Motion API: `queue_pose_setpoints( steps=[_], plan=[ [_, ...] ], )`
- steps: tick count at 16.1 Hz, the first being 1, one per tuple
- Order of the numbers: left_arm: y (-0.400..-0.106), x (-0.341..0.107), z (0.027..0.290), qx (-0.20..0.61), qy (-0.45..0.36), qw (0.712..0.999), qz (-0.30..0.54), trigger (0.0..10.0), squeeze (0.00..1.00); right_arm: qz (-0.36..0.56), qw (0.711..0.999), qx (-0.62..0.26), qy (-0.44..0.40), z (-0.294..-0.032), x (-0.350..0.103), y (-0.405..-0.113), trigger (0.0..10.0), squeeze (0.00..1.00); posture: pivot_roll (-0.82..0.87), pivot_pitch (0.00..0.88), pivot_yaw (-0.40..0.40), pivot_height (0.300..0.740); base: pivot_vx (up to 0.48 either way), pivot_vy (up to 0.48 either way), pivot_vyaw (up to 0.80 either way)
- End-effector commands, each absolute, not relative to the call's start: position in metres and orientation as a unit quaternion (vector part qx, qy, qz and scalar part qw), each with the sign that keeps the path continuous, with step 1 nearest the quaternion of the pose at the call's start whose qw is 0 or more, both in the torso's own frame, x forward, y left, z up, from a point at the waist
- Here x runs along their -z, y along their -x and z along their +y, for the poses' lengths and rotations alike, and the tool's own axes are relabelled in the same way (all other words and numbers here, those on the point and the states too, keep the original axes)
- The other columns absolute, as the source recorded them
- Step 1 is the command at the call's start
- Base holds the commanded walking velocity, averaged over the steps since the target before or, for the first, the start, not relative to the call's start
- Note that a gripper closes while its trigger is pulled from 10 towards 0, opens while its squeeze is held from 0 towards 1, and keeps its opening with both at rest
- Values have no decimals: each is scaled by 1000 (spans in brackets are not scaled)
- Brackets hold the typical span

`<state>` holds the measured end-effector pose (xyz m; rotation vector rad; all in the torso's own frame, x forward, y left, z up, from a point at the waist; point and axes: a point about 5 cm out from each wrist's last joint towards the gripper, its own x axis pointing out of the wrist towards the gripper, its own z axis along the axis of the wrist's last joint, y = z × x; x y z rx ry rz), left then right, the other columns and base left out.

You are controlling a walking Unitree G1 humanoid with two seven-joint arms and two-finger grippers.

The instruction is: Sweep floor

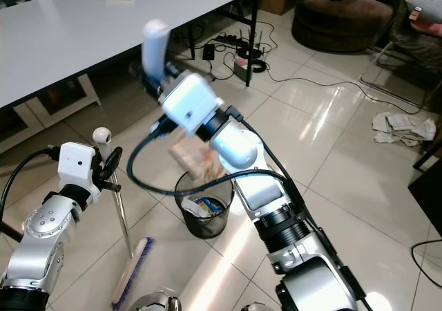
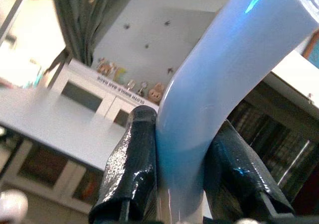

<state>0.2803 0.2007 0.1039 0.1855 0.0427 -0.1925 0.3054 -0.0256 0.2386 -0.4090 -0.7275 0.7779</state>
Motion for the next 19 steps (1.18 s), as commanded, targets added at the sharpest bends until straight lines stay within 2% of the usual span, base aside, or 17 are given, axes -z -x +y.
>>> queue_pose_setpoints(
  steps=[1,6,7,8,9,11,13,15,19],
  plan=[
    [-285,-114,200,101,-100,990,4,10000,0,-373,825,-364,219,-25,-247,-304,10000,0,127,73,36,740,0,0,0],
    [-286,-113,196,106,-96,990,4,10000,0,-382,839,-333,198,-37,-256,-313,10000,0,126,66,40,740,0,0,0],
    [-287,-113,198,103,-98,990,4,10000,0,-394,854,-290,178,-48,-267,-319,10000,0,125,61,42,740,0,0,0],
    [-288,-114,201,93,-99,991,3,10000,0,-402,886,-215,81,-69,-286,-327,10000,0,128,60,44,740,0,0,0],
    [-290,-113,204,88,-102,991,6,10000,0,-398,903,-165,-5,-84,-300,-333,10000,0,131,52,44,740,0,0,0],
    [-295,-122,205,79,-95,992,-5,10000,0,-455,880,-133,-36,-94,-333,-323,10000,0,130,42,44,740,0,0,800],
    [-299,-126,204,78,-102,992,-13,10000,0,-478,867,-131,-50,-96,-345,-315,10000,0,131,37,45,740,0,0,800],
    [-298,-132,207,79,-113,990,-20,10000,0,-465,874,-124,-69,-98,-338,-316,10000,0,134,22,35,740,0,0,800],
    [-301,-141,210,82,-127,988,-18,10000,0,-383,917,-82,-79,-110,-296,-326,10000,0,123,19,34,740,0,0,800]
  ],
)
